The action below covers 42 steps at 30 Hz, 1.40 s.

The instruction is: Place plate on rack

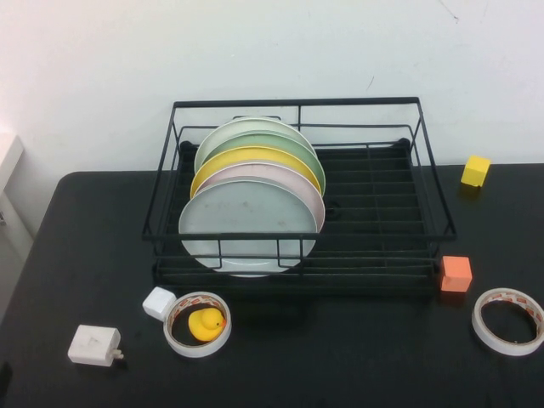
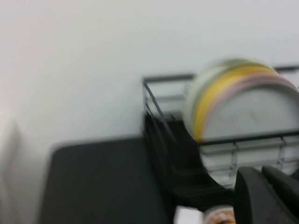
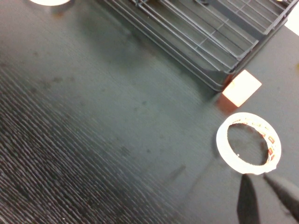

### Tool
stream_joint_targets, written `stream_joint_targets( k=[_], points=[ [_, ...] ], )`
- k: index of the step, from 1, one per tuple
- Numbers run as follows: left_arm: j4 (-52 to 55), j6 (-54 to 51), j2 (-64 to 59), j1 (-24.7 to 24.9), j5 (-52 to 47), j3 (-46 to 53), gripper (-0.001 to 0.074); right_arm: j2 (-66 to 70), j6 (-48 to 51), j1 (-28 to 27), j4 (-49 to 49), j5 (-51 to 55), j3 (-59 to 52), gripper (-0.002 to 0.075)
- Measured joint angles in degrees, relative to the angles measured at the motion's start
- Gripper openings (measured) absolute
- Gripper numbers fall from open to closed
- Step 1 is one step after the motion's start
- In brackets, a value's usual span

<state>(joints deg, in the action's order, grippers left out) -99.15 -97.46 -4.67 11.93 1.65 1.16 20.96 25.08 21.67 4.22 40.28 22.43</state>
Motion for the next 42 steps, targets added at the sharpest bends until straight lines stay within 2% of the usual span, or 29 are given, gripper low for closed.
stream_joint_targets(
  k=[10, 24, 27, 30, 34, 37, 40, 42],
  points=[
    [-0.4, -1.6, 5.2, 0.0, 5.7, 0.0, -0.0001, 0.0, 0.0, 0.0, 0.1, 0.1, 0.0, 0.0001],
    [-0.6, -3.2, 5.3, 0.0, 6.3, 0.0, -0.0001, 0.0, 0.0, 0.0, 0.2, 0.1, 0.0, 0.0001],
    [1.4, -0.4, 5.3, 0.0, 5.8, 0.0, -0.0001, 0.0, 0.0, 0.0, 0.2, 0.1, 0.0, 0.0001],
    [17.5, 13.7, 5.3, 0.0, 3.4, 0.0, -0.0001, 0.0, 0.0, 0.0, 0.2, 0.1, 0.0, 0.0001],
    [51.6, 51.5, 5.4, -1.7, -2.3, 0.0, -0.0001, 0.0, 0.0, 0.0, 0.2, 0.1, 0.0, 0.0001],
    [75.3, 79.5, 5.4, -3.6, -10.7, 0.0, -0.0001, 0.0, 0.0, 0.0, 0.2, 0.1, 0.0, 0.0001],
    [88.0, 101.9, 5.4, -5.2, -19.2, 0.0, -0.0001, 0.0, 0.0, 0.0, 0.3, 0.1, 0.0, 0.0001],
    [92.6, 108.4, 5.5, -5.9, -19.4, -0.1, -0.0001, 0.0, 0.0, 0.0, 0.3, 0.1, 0.0, 0.0001]
  ],
)
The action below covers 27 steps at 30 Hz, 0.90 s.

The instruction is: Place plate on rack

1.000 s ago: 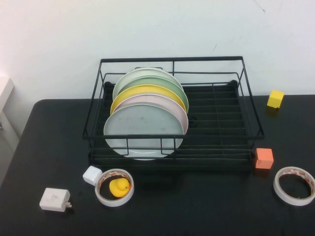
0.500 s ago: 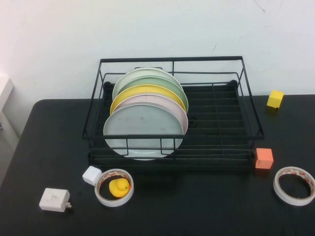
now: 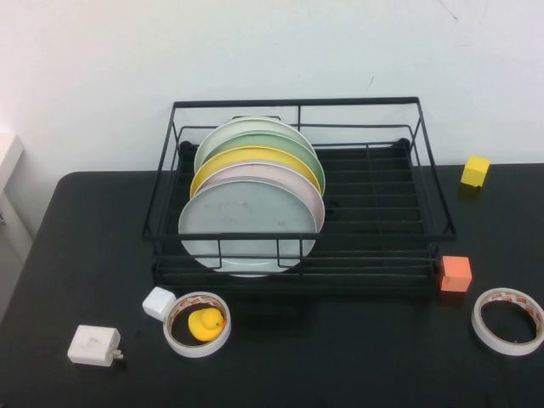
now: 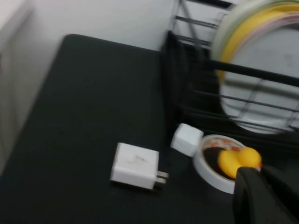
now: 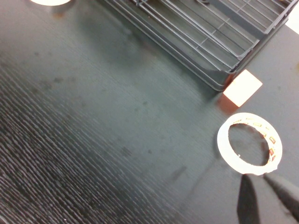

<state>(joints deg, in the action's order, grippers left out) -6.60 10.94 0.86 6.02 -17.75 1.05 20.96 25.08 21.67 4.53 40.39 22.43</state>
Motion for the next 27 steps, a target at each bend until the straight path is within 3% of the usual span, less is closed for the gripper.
stream_joint_targets(
  k=[6, 27],
  points=[
    [2.0, 3.9, 0.0, 0.0, 0.0, 0.0, -0.0001, 0.0, 0.0, 0.0, 0.0, 0.0, 0.0, 0.0001],
    [-0.5, -8.9, 0.0, 0.0, -0.7, 0.0, -0.0001, 0.0, 0.0, 0.0, 0.1, 0.0, 0.0, 0.0001]
  ],
)
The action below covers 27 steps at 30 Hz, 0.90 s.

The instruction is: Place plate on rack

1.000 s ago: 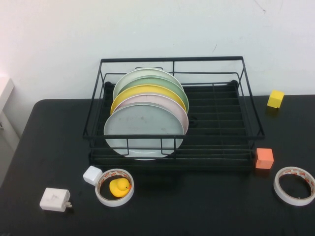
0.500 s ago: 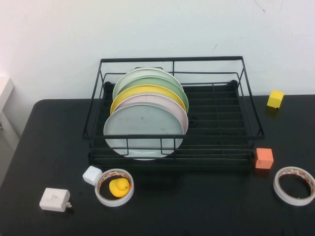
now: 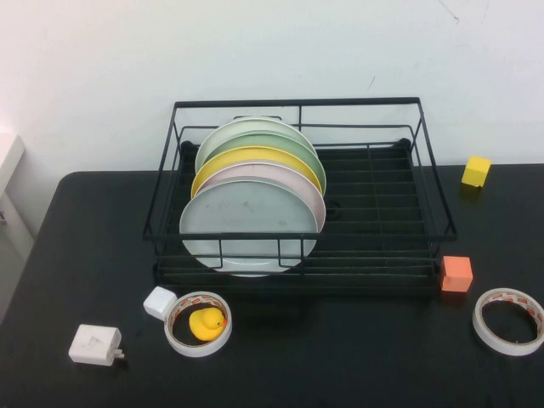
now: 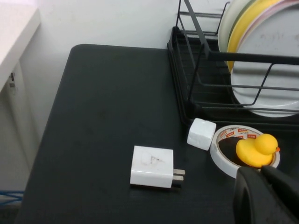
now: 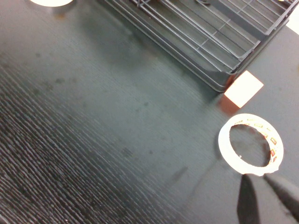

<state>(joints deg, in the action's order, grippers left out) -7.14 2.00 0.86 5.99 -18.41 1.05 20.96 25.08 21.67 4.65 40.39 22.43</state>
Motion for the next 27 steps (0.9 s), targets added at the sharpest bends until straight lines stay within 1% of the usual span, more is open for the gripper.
stream_joint_targets(
  k=[15, 27],
  points=[
    [-3.5, -1.5, 0.0, 0.0, -0.7, -0.2, -0.0001, 0.0, 0.0, 0.0, 0.0, 0.0, 0.0, 0.0001],
    [-4.1, -1.5, 0.0, 0.0, -0.7, -0.2, -0.0001, 0.0, 0.0, 0.0, 0.0, 0.0, 0.0, 0.0001]
  ],
)
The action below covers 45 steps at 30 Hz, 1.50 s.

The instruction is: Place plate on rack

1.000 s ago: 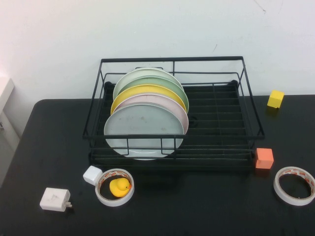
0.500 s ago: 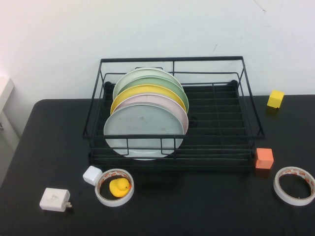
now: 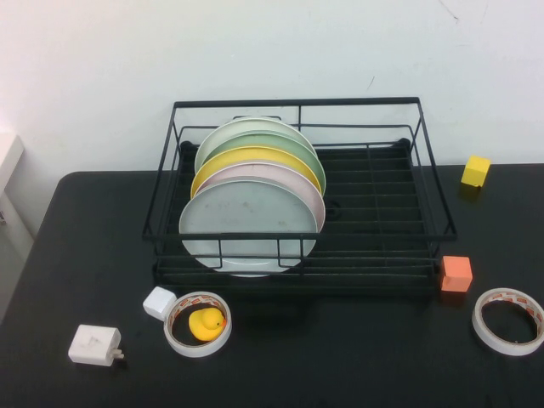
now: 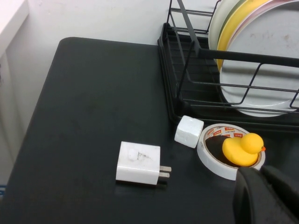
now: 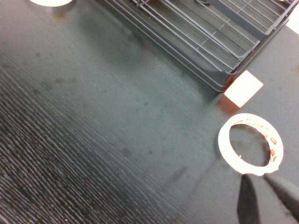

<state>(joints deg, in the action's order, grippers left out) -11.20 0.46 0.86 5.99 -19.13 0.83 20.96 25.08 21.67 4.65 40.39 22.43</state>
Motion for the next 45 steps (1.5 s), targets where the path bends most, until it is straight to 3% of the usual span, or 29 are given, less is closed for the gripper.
stream_joint_targets(
  k=[21, 27, 34, 39, 45],
  points=[
    [-0.4, -0.5, 0.0, 0.0, 0.0, 0.0, -0.0001, -1.4, 1.0, -0.4, 0.0, 0.0, 0.0, 0.0001],
    [-0.5, -0.5, 0.0, 0.0, 0.0, 0.0, -0.0001, -9.6, 5.3, -9.2, 0.4, -7.2, -2.1, 0.0001],
    [-0.5, -0.5, 0.0, 0.0, 0.0, 0.0, -0.0001, -20.8, 5.7, -21.6, 4.3, -24.2, -14.7, 0.0],
    [-0.5, -0.5, 0.0, 0.0, 0.0, 0.0, -0.0001, -21.7, 5.8, -22.9, 4.7, -34.0, -22.9, 0.0],
    [-0.5, -0.5, 0.0, 0.0, 0.0, 0.0, -0.0001, -21.7, 6.2, -22.9, 4.7, -29.1, -24.0, 0.0]
  ],
)
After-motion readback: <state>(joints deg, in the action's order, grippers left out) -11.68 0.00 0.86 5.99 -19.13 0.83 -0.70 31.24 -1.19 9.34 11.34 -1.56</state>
